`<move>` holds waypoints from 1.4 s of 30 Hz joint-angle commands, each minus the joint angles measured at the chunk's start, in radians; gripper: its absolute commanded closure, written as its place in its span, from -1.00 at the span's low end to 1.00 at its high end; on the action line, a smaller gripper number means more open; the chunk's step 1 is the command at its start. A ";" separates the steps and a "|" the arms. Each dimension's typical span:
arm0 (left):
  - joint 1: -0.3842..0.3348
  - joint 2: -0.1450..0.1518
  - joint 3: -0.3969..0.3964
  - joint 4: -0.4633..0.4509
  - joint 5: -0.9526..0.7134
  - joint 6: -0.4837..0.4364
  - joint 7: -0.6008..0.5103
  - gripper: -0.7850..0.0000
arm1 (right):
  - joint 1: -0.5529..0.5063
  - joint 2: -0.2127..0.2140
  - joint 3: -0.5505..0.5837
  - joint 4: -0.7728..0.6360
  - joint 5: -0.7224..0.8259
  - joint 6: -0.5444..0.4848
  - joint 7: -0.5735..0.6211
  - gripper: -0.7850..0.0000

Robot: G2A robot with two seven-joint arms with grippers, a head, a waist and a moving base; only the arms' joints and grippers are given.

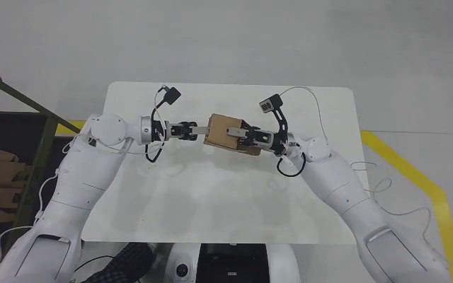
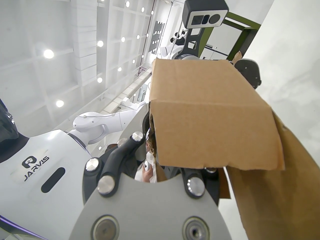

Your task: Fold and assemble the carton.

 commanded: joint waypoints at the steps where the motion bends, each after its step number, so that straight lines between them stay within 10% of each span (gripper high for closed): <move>1: 0.004 0.002 -0.003 -0.001 0.012 0.001 0.004 -1.00 | -0.001 0.000 0.001 0.000 -0.003 0.001 0.001 1.00; 27: -0.006 -0.002 0.041 -0.015 0.039 0.004 0.007 -1.00 | -0.002 -0.005 0.001 0.000 -0.007 0.005 0.005 1.00; 42: 0.035 0.022 -0.064 -0.006 0.063 -0.009 0.085 -1.00 | 0.008 0.004 0.003 0.004 -0.042 0.021 0.021 1.00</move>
